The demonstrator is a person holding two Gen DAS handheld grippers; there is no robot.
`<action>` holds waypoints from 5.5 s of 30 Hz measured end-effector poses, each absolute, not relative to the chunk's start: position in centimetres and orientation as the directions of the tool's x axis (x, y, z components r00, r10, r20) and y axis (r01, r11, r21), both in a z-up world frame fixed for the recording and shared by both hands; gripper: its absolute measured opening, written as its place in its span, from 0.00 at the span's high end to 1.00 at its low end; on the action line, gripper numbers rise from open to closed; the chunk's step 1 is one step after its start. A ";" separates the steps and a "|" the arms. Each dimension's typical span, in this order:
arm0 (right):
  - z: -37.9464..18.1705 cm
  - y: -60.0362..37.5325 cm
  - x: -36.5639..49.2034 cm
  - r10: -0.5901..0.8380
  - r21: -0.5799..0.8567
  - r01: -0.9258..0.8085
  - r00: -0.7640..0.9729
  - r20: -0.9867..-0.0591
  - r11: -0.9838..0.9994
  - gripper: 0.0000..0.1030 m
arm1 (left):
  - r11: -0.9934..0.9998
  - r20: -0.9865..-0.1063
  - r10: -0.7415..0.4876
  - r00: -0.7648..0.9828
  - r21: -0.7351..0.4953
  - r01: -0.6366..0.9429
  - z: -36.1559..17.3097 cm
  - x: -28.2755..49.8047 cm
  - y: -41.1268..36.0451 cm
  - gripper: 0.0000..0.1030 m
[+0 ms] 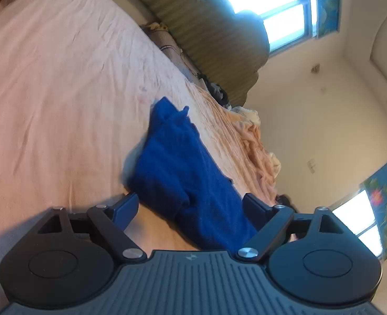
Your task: Fold small clothes
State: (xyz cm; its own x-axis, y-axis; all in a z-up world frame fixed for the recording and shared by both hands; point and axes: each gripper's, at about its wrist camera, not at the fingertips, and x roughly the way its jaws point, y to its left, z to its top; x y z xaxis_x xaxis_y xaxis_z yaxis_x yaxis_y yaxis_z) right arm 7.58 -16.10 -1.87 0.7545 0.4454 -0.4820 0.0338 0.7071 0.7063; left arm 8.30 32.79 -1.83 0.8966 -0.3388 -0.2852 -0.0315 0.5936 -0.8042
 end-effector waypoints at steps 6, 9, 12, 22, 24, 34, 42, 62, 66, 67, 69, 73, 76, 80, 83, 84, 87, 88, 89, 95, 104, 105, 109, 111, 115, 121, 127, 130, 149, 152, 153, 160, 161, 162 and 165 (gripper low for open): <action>-2.3 -13.8 11.1 0.391 0.736 0.091 0.800 -0.456 0.671 0.34 | 0.524 -0.229 -0.344 0.911 -0.851 -0.016 -2.3 11.3 32.3 0.12; -2.8 -13.4 12.3 0.401 0.767 0.110 0.801 -0.445 0.632 0.40 | 0.512 -0.235 -0.350 0.907 -0.859 -0.025 -2.3 13.2 32.3 0.13; -2.9 -13.8 12.3 0.413 0.787 0.122 0.797 -0.441 0.604 0.41 | 0.421 -0.229 -0.375 0.898 -0.905 -0.055 -2.6 13.7 32.6 0.13; -3.0 -13.9 11.3 0.420 0.772 0.104 0.790 -0.448 0.627 0.40 | 0.431 -0.470 -0.338 0.816 -0.847 -0.309 -2.1 12.5 31.9 0.12; -3.0 -13.8 11.2 0.416 0.770 0.107 0.790 -0.450 0.629 0.40 | 0.455 -0.512 -0.289 0.809 -0.817 -0.354 -1.8 13.6 31.4 0.12; -4.0 -13.9 11.9 0.411 0.769 0.135 0.780 -0.471 0.624 0.82 | 0.569 -0.559 -0.179 0.810 -0.730 -0.379 -3.1 16.0 29.8 0.88; -1.1 -14.8 11.9 0.441 0.809 0.093 0.800 -0.408 0.581 0.90 | 0.670 -0.512 -0.159 0.844 -0.684 -0.289 -0.6 14.8 29.9 0.94; 1.2 -20.6 -1.2 0.390 0.687 0.072 0.778 -0.492 0.723 0.58 | 0.866 -0.621 -0.288 0.729 -0.494 -0.079 1.1 0.7 32.5 0.90; 4.8 -20.0 3.7 0.370 0.575 -0.039 0.800 -0.472 0.817 0.57 | 0.971 -0.557 -0.157 0.816 -0.236 0.025 5.9 2.9 30.9 0.71; 5.2 -19.4 5.7 0.374 0.542 -0.071 0.798 -0.473 0.837 0.57 | 0.981 -0.545 -0.137 0.827 -0.192 0.036 6.7 4.3 30.2 0.62; 5.4 -17.7 10.1 0.370 0.470 -0.114 0.784 -0.499 0.875 0.56 | 0.984 -0.537 -0.155 0.829 -0.162 0.079 7.2 8.0 29.1 0.23; 3.9 -14.5 17.9 0.318 0.348 -0.121 0.739 -0.594 0.930 0.55 | 0.981 -0.560 -0.188 0.807 -0.144 0.129 5.9 16.3 27.1 0.25; 2.4 -13.2 21.9 0.297 0.318 -0.106 0.703 -0.646 0.942 0.55 | 0.978 -0.573 -0.201 0.794 -0.167 0.127 4.4 21.1 26.2 0.25; 0.8 -12.0 24.1 0.327 0.334 -0.119 0.655 -0.682 0.935 0.55 | 0.971 -0.665 -0.217 0.714 -0.219 0.092 1.2 25.9 25.9 0.44; 0.5 -11.5 24.2 0.348 0.337 -0.148 0.649 -0.676 0.930 0.89 | 0.981 -0.672 -0.191 0.715 -0.149 0.122 0.8 26.4 25.8 0.88; 0.7 -11.7 24.1 0.355 0.348 -0.148 0.658 -0.664 0.926 0.90 | 0.983 -0.680 -0.182 0.711 -0.152 0.105 0.8 27.0 26.1 0.90; 2.3 -13.2 23.2 0.369 0.408 -0.137 0.732 -0.572 0.903 0.90 | 0.983 -0.669 -0.183 0.721 -0.137 0.123 1.5 26.8 26.5 0.93; 2.5 -13.9 23.1 0.374 0.441 -0.123 0.752 -0.544 0.889 0.90 | 0.985 -0.661 -0.172 0.731 -0.113 0.130 1.6 26.5 26.4 0.93; 2.1 -14.3 23.3 0.363 0.451 -0.101 0.756 -0.544 0.887 0.90 | 0.989 -0.649 -0.150 0.746 -0.092 0.119 1.7 26.1 26.6 0.93; -0.2 -13.0 23.1 0.301 0.388 -0.050 0.724 -0.621 0.920 0.73 | 0.996 -0.621 -0.092 0.779 -0.072 0.060 0.8 25.6 26.3 0.90; 5.4 -10.3 14.3 0.327 0.365 -0.156 0.819 -0.472 0.918 0.56 | 0.993 -0.465 -0.095 0.880 0.013 0.114 6.0 18.4 22.7 0.31; 5.0 -9.3 13.7 0.321 0.333 -0.168 0.814 -0.484 0.928 0.54 | 0.991 -0.468 -0.117 0.876 0.009 0.137 5.6 18.1 22.0 0.30; 2.1 -6.7 13.3 0.233 0.187 -0.149 0.771 -0.593 0.971 0.56 | 0.988 -0.576 -0.138 0.806 -0.021 0.155 1.9 19.7 20.4 0.31; 0.7 -6.9 12.4 0.219 0.127 -0.178 0.774 -0.594 0.976 0.59 | 0.991 -0.624 -0.130 0.771 -0.049 0.127 -0.2 20.7 21.3 0.31; 0.1 -6.7 10.9 0.197 0.036 -0.215 0.796 -0.572 0.976 0.60 | 0.991 -0.591 -0.133 0.796 -0.063 0.119 -0.7 21.0 22.1 0.31; 4.0 -5.4 9.5 0.190 0.099 -0.162 0.833 -0.521 0.982 0.46 | 0.997 -0.585 -0.058 0.809 0.014 0.081 1.2 18.8 20.1 0.32; 3.5 -1.7 11.9 0.176 0.083 -0.156 0.806 -0.566 0.984 0.34 | 0.991 -0.596 -0.116 0.795 -0.015 0.133 1.3 17.4 16.8 0.32; 1.0 -1.4 13.2 0.117 0.075 -0.090 0.764 -0.634 0.993 0.33 | 0.993 -0.606 -0.080 0.792 0.021 0.116 -0.5 17.3 16.5 0.29; -0.4 -2.2 8.2 0.087 0.063 -0.062 0.804 -0.588 0.996 0.12 | 0.992 -0.569 -0.040 0.821 0.075 0.100 -1.0 15.9 16.0 0.27; -0.4 -2.2 8.2 0.087 0.063 -0.062 0.804 -0.588 0.996 0.11 | 0.993 -0.564 -0.047 0.825 0.064 0.101 -0.4 13.7 16.1 0.24; -0.4 -2.2 8.2 0.089 0.066 -0.062 0.804 -0.588 0.996 0.11 | 0.993 -0.562 -0.058 0.825 0.050 0.104 -0.2 12.8 16.3 0.22; -0.4 -2.1 8.0 0.091 0.071 -0.061 0.808 -0.582 0.996 0.11 | 0.994 -0.543 -0.082 0.836 0.019 0.110 -0.8 8.8 17.6 0.18; -0.3 -2.2 7.8 0.097 0.079 -0.063 0.813 -0.575 0.995 0.11 | 0.994 -0.540 -0.089 0.837 0.004 0.109 -0.8 8.8 17.8 0.18; -0.2 -2.4 7.3 0.100 0.084 -0.063 0.817 -0.568 0.994 0.11 | 0.994 -0.545 -0.096 0.833 -0.011 0.107 -0.9 8.9 18.1 0.17; 0.2 -2.3 5.2 0.093 0.059 -0.073 0.826 -0.556 0.996 0.08 | 0.994 -0.550 -0.094 0.830 -0.009 0.107 -0.9 9.1 17.9 0.16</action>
